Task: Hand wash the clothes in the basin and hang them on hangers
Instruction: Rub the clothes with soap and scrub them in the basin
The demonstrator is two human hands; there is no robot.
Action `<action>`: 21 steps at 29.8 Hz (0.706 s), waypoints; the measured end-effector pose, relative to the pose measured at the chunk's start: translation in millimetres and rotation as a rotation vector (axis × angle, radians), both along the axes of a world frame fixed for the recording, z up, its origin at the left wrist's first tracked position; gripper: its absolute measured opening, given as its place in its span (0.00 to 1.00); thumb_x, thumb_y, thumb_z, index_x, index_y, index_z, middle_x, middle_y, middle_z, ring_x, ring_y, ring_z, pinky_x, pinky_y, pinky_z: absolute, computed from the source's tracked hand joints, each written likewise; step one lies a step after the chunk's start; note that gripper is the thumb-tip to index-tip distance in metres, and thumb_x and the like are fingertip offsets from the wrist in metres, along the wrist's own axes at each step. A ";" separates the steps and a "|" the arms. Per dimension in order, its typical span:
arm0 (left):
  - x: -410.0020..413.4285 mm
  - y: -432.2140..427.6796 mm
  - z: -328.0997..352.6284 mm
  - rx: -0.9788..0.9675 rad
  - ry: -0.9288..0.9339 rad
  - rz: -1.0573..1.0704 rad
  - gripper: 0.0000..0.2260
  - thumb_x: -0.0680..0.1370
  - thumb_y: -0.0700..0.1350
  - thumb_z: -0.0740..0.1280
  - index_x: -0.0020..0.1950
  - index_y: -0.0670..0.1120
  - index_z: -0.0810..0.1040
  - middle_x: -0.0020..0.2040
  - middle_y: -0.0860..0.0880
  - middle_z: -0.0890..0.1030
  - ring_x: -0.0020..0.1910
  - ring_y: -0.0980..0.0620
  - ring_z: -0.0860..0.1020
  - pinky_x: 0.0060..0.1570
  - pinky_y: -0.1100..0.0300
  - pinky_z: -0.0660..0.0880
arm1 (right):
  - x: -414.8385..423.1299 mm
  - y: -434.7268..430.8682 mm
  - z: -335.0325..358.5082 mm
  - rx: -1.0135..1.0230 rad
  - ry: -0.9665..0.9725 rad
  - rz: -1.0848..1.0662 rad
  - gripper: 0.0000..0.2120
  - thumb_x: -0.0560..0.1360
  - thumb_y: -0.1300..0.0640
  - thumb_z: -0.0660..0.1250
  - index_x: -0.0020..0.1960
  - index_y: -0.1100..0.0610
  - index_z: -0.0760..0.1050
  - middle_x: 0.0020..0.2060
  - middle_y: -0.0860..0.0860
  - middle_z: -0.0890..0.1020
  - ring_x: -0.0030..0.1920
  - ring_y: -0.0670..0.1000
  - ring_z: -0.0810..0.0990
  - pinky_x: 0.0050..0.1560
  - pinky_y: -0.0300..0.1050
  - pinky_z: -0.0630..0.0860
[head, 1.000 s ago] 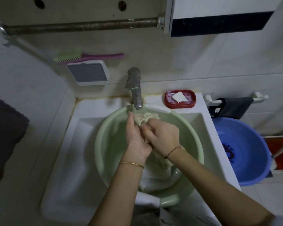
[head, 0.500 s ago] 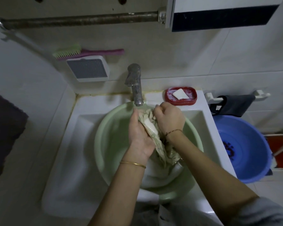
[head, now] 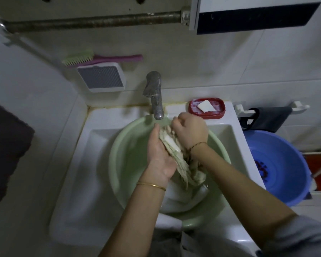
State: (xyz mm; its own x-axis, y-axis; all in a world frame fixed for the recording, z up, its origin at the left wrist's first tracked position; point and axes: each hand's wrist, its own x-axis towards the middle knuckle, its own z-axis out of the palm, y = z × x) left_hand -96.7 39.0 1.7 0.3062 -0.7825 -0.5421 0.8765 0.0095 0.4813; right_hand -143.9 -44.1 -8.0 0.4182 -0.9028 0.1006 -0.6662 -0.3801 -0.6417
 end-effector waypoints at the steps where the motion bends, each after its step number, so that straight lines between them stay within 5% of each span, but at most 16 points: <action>1: -1.5 -0.2 2.3 -0.009 0.000 0.004 0.27 0.79 0.60 0.56 0.63 0.40 0.76 0.59 0.39 0.79 0.61 0.42 0.76 0.63 0.50 0.71 | 1.2 -5.7 -0.1 0.007 -0.002 -0.053 0.14 0.76 0.50 0.59 0.36 0.56 0.72 0.32 0.55 0.77 0.40 0.59 0.78 0.35 0.45 0.69; 4: 8.3 1.6 -1.9 -0.008 0.023 0.029 0.24 0.76 0.62 0.59 0.54 0.42 0.80 0.51 0.42 0.81 0.53 0.44 0.79 0.53 0.54 0.75 | 0.2 25.3 -5.9 -0.118 -0.004 0.136 0.16 0.72 0.44 0.52 0.35 0.53 0.71 0.33 0.54 0.79 0.38 0.58 0.78 0.35 0.45 0.70; 6: 11.1 1.9 -1.7 0.021 0.012 0.012 0.23 0.76 0.62 0.59 0.51 0.44 0.79 0.49 0.42 0.80 0.51 0.45 0.79 0.56 0.53 0.74 | -1.7 38.1 -6.1 -0.143 0.019 0.258 0.16 0.71 0.42 0.50 0.34 0.52 0.67 0.32 0.54 0.79 0.37 0.58 0.78 0.33 0.45 0.66; 10: 3.4 0.8 1.9 -0.016 -0.005 -0.017 0.28 0.78 0.61 0.55 0.64 0.41 0.76 0.60 0.39 0.79 0.62 0.42 0.76 0.65 0.48 0.69 | 2.5 -2.6 0.5 0.001 -0.032 -0.043 0.14 0.77 0.50 0.59 0.34 0.55 0.68 0.31 0.54 0.75 0.39 0.59 0.78 0.34 0.44 0.65; 14: 11.7 2.9 -1.3 0.021 0.014 0.028 0.22 0.76 0.61 0.60 0.50 0.43 0.80 0.48 0.43 0.81 0.53 0.45 0.79 0.59 0.51 0.73 | -3.2 41.0 -10.2 -0.150 -0.044 0.244 0.14 0.72 0.44 0.53 0.32 0.50 0.65 0.30 0.55 0.79 0.34 0.58 0.77 0.33 0.45 0.70; 19: -2.1 1.5 4.6 -0.003 0.003 -0.011 0.28 0.79 0.60 0.54 0.65 0.39 0.75 0.61 0.39 0.78 0.63 0.42 0.75 0.66 0.49 0.69 | -5.3 -6.1 -8.7 0.013 -0.103 -0.062 0.16 0.76 0.50 0.59 0.31 0.55 0.66 0.29 0.55 0.75 0.36 0.59 0.77 0.34 0.45 0.69; 21: 0.9 1.5 3.8 0.001 0.012 0.018 0.27 0.78 0.60 0.56 0.64 0.40 0.76 0.58 0.39 0.79 0.62 0.42 0.75 0.65 0.49 0.69 | -6.6 9.5 -12.1 -0.074 -0.107 0.012 0.15 0.74 0.50 0.59 0.31 0.53 0.66 0.28 0.56 0.77 0.34 0.59 0.78 0.33 0.45 0.71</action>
State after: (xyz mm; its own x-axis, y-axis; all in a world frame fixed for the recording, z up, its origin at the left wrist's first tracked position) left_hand -95.9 40.5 5.5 0.3132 -0.7764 -0.5469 0.8821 0.0244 0.4705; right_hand -150.4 -34.6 -20.1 0.4121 -0.8864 0.2109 -0.5908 -0.4361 -0.6788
